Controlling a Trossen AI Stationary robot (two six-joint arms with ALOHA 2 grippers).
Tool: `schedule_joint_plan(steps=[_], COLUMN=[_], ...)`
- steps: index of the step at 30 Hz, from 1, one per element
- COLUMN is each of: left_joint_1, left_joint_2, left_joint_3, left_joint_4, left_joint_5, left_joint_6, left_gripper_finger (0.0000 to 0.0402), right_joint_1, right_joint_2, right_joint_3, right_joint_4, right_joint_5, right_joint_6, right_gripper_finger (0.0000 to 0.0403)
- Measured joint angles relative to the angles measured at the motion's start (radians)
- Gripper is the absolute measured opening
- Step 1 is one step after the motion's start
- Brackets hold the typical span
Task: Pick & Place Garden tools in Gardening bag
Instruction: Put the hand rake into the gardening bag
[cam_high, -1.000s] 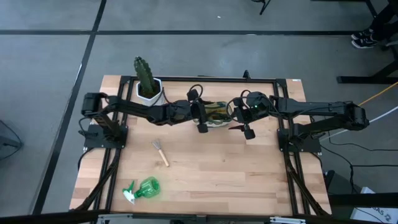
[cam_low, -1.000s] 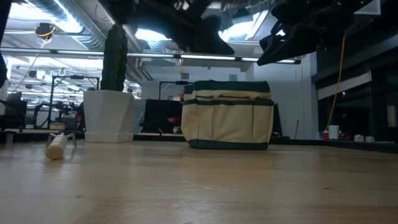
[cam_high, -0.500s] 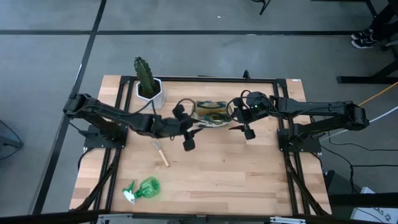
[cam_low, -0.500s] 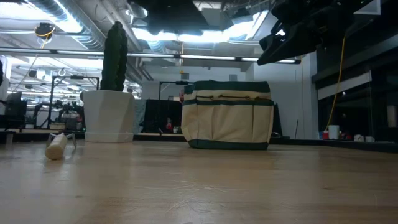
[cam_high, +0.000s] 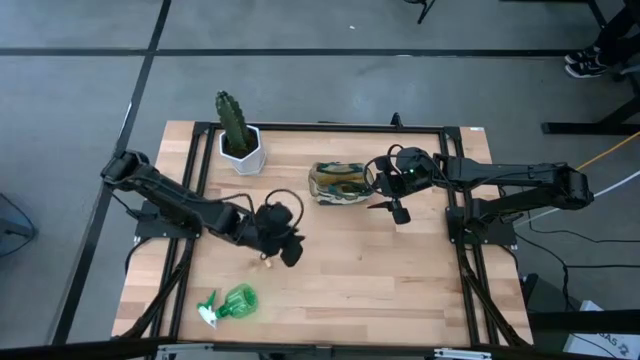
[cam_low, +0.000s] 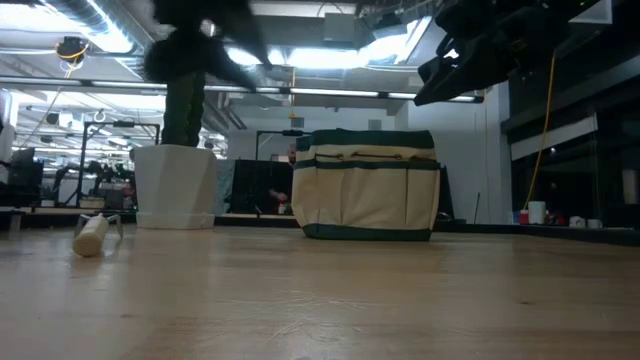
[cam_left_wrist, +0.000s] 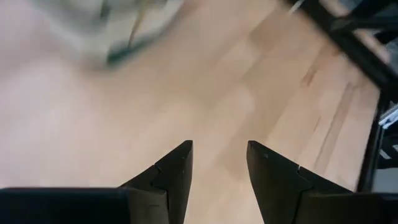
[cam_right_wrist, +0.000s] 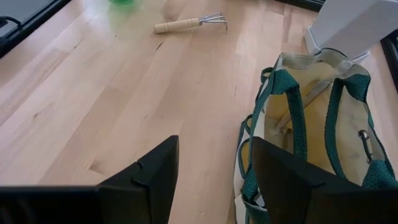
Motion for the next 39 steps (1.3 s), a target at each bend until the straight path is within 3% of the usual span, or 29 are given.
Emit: schedule_joint_plan(steps=[7, 15, 19, 29, 34, 39], left_joint_1=[-0.059, -0.098, -0.1, -0.095, -0.091, -0.068], left_joint_2=[0.0, 0.0, 0.0, 0.061, 0.135, 0.204], left_joint_3=[0.0, -0.001, -0.001, -0.062, -0.063, -0.063], left_joint_4=[-0.24, -0.519, -0.589, -0.573, -0.481, -0.434], left_joint_5=[0.143, 0.252, 0.245, 0.263, 0.213, 0.255], left_joint_6=[-0.498, -0.822, -0.897, -1.055, -1.063, -1.063], left_gripper_finger=[0.0147, 0.0147, 0.0147, 0.0147, 0.0147, 0.0147], right_joint_1=[0.0, 0.0, 0.0, 0.0, 0.0, 0.0], right_joint_2=[0.0, 0.0, 0.0, 0.0, 0.0, 0.0], right_joint_3=[0.0, 0.0, 0.0, 0.0, 0.0, 0.0], right_joint_4=[0.0, 0.0, 0.0, 0.0, 0.0, 0.001], right_joint_5=[0.0, 0.0, 0.0, 0.0, 0.0, 0.0], right_joint_6=[0.0, 0.0, 0.0, -0.001, -0.001, -0.001], right_gripper_finger=[0.0202, 0.0202, 0.0202, 0.0202, 0.0202, 0.0202])
